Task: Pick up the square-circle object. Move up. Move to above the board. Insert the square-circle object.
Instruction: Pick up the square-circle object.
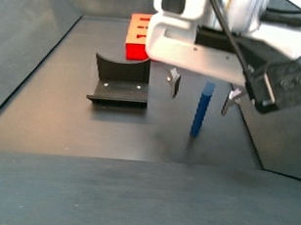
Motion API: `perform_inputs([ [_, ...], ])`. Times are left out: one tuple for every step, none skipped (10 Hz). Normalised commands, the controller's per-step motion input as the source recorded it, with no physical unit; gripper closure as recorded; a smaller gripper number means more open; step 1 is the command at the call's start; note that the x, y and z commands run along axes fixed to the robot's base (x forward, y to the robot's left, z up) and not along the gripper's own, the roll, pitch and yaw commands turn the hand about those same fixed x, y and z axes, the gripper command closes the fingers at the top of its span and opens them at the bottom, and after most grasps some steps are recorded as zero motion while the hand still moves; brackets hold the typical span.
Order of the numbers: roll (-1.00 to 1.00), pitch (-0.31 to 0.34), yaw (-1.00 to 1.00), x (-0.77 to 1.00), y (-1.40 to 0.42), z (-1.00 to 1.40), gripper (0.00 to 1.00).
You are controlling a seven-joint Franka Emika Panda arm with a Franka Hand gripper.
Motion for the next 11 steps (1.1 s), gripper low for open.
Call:
perform_inputs([
  [0.0,-0.019,0.0,0.0,0.0,0.0,0.0],
  [0.0,0.0,0.0,0.0,0.0,0.0,0.0],
  [0.0,0.0,0.0,0.0,0.0,0.0,1.0],
  [0.0,0.0,0.0,0.0,0.0,0.0,1.0],
  [0.0,0.0,0.0,0.0,0.0,0.0,1.0],
  [0.0,0.0,0.0,0.0,0.0,0.0,1.0],
  [0.0,0.0,0.0,0.0,0.0,0.0,1.0],
  [0.0,0.0,0.0,0.0,0.0,0.0,1.0],
  [0.0,0.0,0.0,0.0,0.0,0.0,1.0],
  [0.0,0.0,0.0,0.0,0.0,0.0,1.0],
  [0.0,0.0,0.0,0.0,0.0,0.0,1.0],
])
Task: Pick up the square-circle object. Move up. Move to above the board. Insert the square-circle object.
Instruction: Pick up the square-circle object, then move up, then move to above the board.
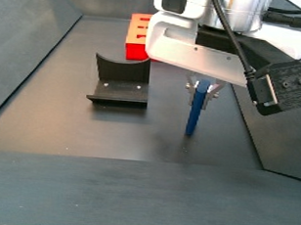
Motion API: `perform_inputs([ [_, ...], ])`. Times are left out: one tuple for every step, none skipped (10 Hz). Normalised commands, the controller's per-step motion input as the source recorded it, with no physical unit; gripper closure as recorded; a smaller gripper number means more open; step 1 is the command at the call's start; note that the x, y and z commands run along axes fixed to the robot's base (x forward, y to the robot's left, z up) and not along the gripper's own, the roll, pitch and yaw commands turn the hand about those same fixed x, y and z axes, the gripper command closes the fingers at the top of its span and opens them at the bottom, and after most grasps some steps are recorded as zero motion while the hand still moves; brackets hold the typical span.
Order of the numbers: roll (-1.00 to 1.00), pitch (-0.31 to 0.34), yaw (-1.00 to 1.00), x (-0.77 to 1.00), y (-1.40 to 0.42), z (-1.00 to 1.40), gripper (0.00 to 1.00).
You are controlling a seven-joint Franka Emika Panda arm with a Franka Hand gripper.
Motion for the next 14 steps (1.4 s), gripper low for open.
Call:
perform_inputs([
  [0.0,0.0,0.0,0.0,0.0,0.0,1.0],
  [0.0,0.0,0.0,0.0,0.0,0.0,1.0],
  [0.0,0.0,0.0,0.0,0.0,0.83,1.0],
  [0.0,0.003,0.0,-0.02,0.01,0.83,1.0],
  [0.01,0.024,-0.01,-0.05,0.01,0.72,1.0],
  [0.04,0.045,-0.02,-0.04,0.01,0.56,1.0],
  [0.06,0.063,-0.02,-0.03,0.01,0.42,1.0],
  [0.07,0.07,-0.02,-0.03,0.0,0.33,1.0],
  [0.19,0.035,-0.12,0.2,-0.14,1.0,1.0],
  [0.18,0.035,-0.1,0.21,-0.15,1.0,1.0],
  [0.17,0.091,-0.04,0.18,-0.13,1.0,1.0],
  [0.16,0.109,-0.02,0.17,-0.12,1.0,1.0],
  [0.11,0.13,0.0,0.15,-0.11,1.0,1.0],
  [0.09,0.132,0.01,0.14,-0.1,1.0,1.0],
])
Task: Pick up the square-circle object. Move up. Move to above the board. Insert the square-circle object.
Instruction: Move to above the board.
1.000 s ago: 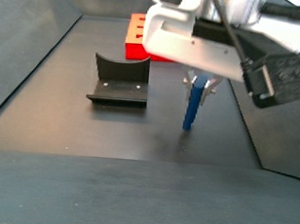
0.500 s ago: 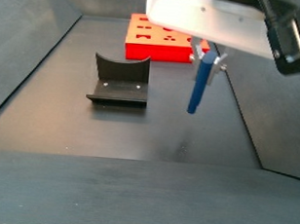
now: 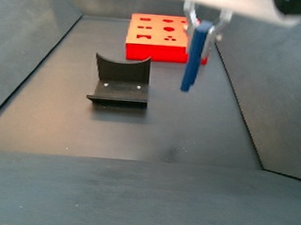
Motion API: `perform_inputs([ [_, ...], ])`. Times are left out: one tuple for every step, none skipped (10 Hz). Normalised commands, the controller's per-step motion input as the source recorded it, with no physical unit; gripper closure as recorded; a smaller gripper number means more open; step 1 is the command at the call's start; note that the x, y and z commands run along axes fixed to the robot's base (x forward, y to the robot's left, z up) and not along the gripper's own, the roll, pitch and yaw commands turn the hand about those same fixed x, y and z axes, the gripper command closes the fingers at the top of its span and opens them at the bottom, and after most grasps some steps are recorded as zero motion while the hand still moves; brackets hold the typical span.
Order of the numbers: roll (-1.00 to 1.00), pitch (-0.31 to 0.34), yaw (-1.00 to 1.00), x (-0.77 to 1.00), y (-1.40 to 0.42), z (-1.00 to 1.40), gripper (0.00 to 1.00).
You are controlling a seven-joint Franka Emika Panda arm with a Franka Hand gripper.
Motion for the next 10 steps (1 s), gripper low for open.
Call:
perform_inputs([
  [0.08,0.12,0.02,0.13,-0.09,1.0,1.0],
  [0.08,0.113,0.02,0.12,-0.09,1.0,1.0],
  [0.1,0.115,0.03,0.11,-0.08,1.0,1.0],
  [0.11,0.118,0.03,0.09,-0.07,1.0,1.0],
  [0.1,0.114,0.03,0.08,-0.07,1.0,1.0],
  [0.08,0.109,0.02,0.06,-0.05,0.89,1.0],
  [0.08,0.105,0.03,0.04,-0.03,0.73,1.0],
  [0.08,0.108,0.03,0.02,-0.02,0.52,1.0],
  [0.09,0.105,0.03,0.01,-0.02,0.36,1.0],
  [0.1,0.104,0.03,0.01,-0.01,0.2,1.0],
])
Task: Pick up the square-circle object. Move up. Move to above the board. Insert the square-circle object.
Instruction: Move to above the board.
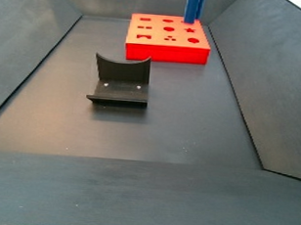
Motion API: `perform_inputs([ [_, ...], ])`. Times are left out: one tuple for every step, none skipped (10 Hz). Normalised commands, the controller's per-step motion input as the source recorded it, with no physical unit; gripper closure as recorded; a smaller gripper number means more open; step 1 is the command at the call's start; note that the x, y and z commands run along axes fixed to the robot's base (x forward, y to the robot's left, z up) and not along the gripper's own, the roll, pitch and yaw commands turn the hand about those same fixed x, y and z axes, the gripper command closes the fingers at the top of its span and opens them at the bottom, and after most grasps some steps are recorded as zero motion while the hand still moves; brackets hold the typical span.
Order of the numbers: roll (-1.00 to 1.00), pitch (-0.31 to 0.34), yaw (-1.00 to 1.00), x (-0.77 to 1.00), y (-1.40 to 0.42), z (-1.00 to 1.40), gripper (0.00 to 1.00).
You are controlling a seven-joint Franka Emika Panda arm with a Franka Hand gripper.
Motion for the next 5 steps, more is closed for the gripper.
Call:
perform_inputs([
  [0.02,0.262,1.0,0.0,-1.0,0.12,1.0],
  [0.02,0.26,1.0,0.0,-1.0,0.12,1.0],
  [0.03,0.265,1.0,0.0,-1.0,0.13,1.0],
  [0.02,0.251,0.93,0.0,-1.0,0.13,1.0],
  [0.01,0.17,0.58,0.01,-1.0,0.13,1.0],
])
